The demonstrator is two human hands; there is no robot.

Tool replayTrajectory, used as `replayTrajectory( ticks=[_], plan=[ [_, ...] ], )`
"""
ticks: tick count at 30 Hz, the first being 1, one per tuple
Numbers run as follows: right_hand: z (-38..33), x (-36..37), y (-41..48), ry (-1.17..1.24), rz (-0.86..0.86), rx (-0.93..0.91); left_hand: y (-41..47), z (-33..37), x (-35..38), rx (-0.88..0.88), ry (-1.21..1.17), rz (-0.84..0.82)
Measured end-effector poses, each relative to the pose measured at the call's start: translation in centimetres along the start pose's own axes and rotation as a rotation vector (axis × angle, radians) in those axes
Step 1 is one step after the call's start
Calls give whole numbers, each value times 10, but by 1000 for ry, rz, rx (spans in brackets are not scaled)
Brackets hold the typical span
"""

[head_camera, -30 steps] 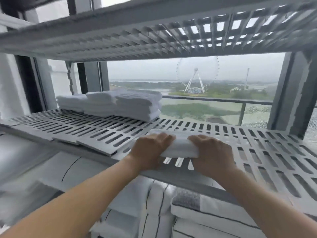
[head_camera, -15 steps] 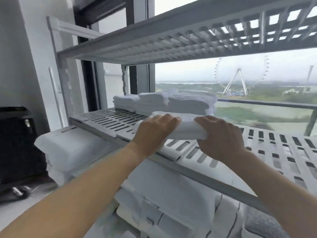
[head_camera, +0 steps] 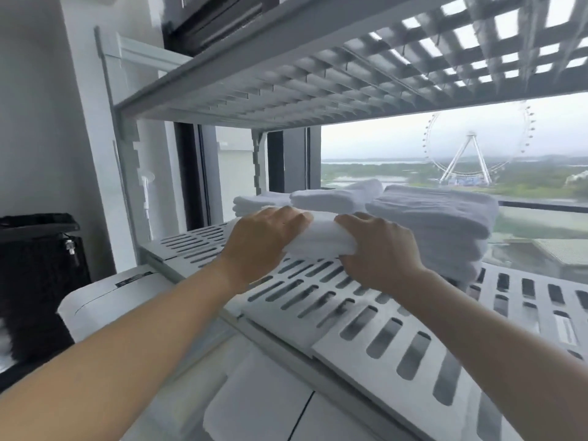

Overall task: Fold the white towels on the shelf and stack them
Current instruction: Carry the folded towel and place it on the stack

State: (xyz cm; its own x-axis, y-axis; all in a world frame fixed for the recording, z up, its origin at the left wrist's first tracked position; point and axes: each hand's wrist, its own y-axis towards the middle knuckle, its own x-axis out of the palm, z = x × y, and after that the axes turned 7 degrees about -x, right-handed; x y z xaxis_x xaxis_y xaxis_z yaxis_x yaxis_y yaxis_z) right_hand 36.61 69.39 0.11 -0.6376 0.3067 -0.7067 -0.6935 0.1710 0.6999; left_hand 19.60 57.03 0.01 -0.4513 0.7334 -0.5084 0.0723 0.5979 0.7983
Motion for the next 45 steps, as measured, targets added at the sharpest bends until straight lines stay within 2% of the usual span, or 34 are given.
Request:
replayTrajectory(
  ticks=[4, 7, 10, 17, 25, 30, 34, 40, 45],
  plan=[
    [-16, 44, 30, 28, -57, 4, -7, -43, 29, 36, 3, -67],
    [-30, 75, 44, 55, -159, 39, -19, -67, 56, 13, -55, -195],
    [-44, 99, 52, -52, -242, 38, -38, -83, 87, -21, -146, -322],
    [-83, 124, 80, -162, -299, 121, -55, -141, 134, 59, -281, -389],
    [-102, 147, 138, -115, -240, 304, -17, -212, 152, 117, -359, -203],
    [-94, 151, 186, -153, -128, 252, 13, -252, 160, 88, -319, -108],
    [-92, 153, 227, -124, -111, 237, 32, -288, 159, 80, -295, -5],
    [-89, 166, 274, -143, -69, 248, 56, -333, 174, 66, -210, -29],
    [-89, 183, 307, -294, -44, 233, 60, -355, 198, 122, -158, -40]
  ],
)
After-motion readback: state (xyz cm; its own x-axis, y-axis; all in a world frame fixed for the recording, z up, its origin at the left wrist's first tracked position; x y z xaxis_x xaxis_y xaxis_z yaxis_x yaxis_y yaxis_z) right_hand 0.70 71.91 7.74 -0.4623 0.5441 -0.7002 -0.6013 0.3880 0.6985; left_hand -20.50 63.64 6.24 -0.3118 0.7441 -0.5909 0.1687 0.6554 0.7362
